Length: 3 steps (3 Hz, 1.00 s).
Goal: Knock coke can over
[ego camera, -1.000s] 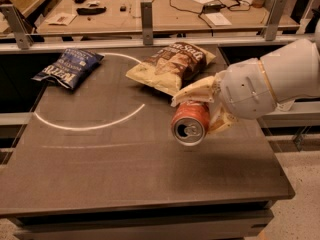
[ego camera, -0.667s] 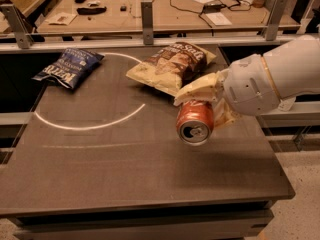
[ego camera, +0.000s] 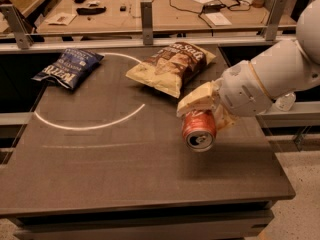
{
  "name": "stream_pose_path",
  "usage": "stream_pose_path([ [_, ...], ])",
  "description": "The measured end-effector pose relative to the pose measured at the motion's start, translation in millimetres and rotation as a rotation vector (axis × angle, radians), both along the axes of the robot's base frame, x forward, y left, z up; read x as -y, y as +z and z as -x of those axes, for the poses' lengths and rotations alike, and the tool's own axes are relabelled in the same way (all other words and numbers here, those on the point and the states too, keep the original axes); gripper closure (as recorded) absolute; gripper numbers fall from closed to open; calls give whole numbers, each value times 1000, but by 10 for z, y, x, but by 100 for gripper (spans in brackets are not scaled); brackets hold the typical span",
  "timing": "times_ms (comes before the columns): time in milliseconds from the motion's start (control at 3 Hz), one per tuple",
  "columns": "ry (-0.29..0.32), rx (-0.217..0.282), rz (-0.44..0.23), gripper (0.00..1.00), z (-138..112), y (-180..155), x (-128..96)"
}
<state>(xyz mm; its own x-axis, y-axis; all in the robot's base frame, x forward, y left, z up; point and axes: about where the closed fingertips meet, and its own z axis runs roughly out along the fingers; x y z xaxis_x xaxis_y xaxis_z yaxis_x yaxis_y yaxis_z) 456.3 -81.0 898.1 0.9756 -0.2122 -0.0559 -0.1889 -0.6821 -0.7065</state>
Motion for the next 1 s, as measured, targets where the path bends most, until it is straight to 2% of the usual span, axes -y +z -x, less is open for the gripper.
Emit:
stream_pose_path([
  [333, -39, 39, 72, 100, -40, -183, 19],
  [667, -98, 102, 145, 100, -88, -349, 23],
  [1000, -112, 144, 206, 100, -109, -482, 7],
])
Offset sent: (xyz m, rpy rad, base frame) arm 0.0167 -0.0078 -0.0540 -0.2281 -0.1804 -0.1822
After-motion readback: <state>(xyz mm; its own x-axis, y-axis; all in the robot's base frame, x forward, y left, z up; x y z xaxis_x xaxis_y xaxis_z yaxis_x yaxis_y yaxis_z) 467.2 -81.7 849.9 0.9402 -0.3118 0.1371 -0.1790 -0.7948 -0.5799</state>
